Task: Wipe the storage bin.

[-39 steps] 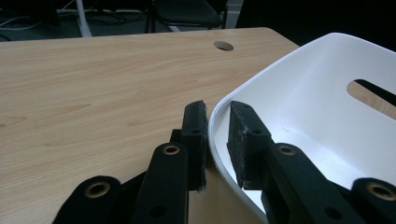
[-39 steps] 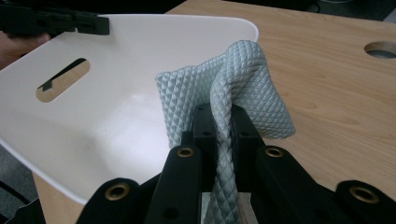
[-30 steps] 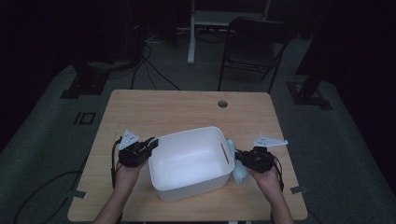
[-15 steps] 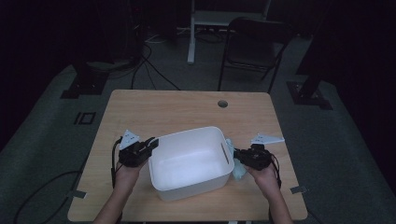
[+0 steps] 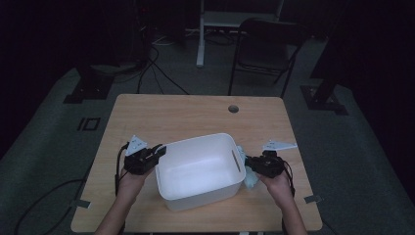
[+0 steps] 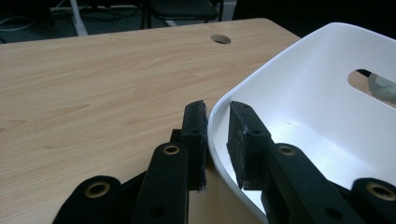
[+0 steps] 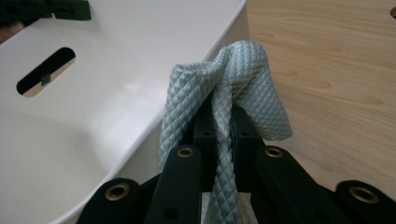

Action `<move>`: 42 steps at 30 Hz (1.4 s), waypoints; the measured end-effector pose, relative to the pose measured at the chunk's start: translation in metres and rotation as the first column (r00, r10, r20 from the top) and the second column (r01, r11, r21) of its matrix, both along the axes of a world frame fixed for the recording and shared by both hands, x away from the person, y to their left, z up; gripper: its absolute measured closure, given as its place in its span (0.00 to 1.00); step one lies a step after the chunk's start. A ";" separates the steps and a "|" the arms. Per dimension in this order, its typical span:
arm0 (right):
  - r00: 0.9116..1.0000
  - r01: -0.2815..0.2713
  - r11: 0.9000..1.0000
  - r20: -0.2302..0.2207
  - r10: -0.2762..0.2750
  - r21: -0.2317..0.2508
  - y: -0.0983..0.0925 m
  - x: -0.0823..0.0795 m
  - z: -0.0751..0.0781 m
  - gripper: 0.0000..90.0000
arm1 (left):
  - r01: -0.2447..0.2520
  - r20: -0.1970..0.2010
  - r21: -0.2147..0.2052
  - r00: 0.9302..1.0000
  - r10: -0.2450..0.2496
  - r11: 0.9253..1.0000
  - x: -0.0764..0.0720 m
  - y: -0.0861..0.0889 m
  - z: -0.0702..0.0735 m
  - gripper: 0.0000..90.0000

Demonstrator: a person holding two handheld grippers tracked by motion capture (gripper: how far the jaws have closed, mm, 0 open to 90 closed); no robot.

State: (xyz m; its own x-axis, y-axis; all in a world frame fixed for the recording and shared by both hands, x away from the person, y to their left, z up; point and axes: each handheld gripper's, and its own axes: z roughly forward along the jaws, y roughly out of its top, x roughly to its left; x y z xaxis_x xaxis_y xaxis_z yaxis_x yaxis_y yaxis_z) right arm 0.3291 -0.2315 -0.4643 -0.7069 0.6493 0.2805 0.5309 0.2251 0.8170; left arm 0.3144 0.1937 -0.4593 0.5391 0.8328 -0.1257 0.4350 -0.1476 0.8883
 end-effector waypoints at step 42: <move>1.000 -0.010 1.000 -0.028 0.010 0.023 0.004 0.031 0.002 0.94 | 0.014 0.023 0.016 1.000 -0.014 1.000 0.000 -0.003 -0.001 0.85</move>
